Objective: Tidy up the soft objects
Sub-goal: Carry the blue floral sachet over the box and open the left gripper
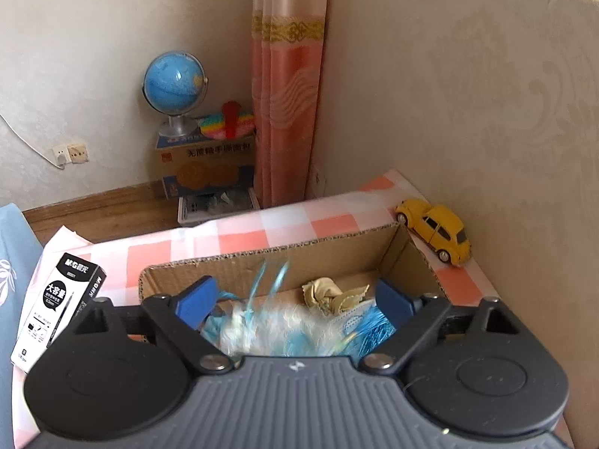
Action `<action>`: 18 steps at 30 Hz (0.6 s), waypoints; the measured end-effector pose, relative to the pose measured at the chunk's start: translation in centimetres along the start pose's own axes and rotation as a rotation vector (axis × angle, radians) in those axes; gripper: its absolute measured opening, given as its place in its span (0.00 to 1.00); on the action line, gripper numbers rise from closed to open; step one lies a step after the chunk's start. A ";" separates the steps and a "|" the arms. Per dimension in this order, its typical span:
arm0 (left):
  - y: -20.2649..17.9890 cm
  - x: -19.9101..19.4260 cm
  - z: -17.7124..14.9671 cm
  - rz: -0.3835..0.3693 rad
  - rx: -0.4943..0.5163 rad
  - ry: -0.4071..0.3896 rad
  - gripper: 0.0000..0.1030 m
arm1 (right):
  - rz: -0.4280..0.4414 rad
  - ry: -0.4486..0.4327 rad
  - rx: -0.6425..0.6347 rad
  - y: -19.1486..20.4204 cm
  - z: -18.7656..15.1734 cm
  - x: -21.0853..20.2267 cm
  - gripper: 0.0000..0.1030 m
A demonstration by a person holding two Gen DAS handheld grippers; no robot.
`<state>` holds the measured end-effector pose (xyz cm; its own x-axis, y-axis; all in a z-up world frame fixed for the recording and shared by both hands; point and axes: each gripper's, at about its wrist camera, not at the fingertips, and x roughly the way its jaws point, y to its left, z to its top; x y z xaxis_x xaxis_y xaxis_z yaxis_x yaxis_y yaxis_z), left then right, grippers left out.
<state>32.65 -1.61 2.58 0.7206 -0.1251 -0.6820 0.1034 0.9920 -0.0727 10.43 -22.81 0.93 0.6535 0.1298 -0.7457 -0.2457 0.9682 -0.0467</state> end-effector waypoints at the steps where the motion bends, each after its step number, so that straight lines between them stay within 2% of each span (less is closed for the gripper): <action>1: 0.1 -0.3 0.0 -0.007 -0.002 -0.001 0.90 | -0.003 -0.001 0.000 0.0 0.0 0.0 1.00; 11: 0.6 -5.0 -0.9 -0.029 0.033 -0.045 0.94 | -0.028 -0.023 -0.001 -0.2 0.0 -0.5 1.00; 18: 0.1 -9.3 -5.1 -0.050 0.081 -0.078 0.96 | -0.047 0.006 -0.007 -1.0 -1.1 0.2 1.00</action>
<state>22.52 -0.23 5.21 0.7642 -0.1786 -0.6198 0.1931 0.9802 -0.0443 10.03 -24.01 0.07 0.6599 0.0832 -0.7467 -0.2200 0.9717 -0.0862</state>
